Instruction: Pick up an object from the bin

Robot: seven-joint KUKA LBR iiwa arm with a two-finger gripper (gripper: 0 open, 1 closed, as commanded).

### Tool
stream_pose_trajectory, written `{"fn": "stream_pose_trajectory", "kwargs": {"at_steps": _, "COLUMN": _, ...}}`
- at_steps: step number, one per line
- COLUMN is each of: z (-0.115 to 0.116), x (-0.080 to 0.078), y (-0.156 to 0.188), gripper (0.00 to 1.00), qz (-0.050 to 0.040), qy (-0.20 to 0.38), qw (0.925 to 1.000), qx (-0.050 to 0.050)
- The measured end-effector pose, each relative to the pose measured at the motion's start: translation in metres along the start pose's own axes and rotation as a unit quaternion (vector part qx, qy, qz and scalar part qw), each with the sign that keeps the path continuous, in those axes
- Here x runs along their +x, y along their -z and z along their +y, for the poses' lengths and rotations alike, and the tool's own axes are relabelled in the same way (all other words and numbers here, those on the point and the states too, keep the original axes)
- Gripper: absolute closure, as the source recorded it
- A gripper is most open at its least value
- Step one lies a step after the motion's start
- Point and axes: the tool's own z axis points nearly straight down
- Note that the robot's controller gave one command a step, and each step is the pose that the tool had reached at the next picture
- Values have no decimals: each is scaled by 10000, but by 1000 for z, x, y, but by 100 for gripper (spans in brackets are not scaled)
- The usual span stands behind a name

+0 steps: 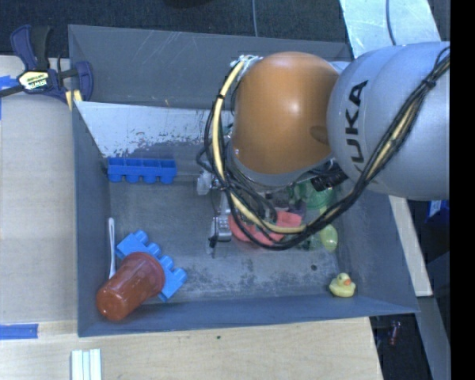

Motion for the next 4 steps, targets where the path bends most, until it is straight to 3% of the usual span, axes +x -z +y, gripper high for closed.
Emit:
{"fn": "stream_pose_trajectory", "kwargs": {"at_steps": 1, "z": -1, "x": -2, "y": 5, "gripper": 0, "qz": -45, "qy": -17, "qw": 10000, "qx": -8}}
{"fn": "stream_pose_trajectory", "kwargs": {"at_steps": 2, "z": -57, "x": -32, "y": -35, "gripper": 0, "qz": -53, "qy": -29, "qw": 10000, "qx": -8}}
{"fn": "stream_pose_trajectory", "kwargs": {"at_steps": 3, "z": -78, "x": -38, "y": -36, "gripper": 0, "qz": -86, "qy": 75, "qw": 9999, "qx": -8}}
{"fn": "stream_pose_trajectory", "kwargs": {"at_steps": 4, "z": -132, "x": -52, "y": -67, "gripper": 0, "qz": -70, "qy": 352, "qw": 9994, "qx": -4}}
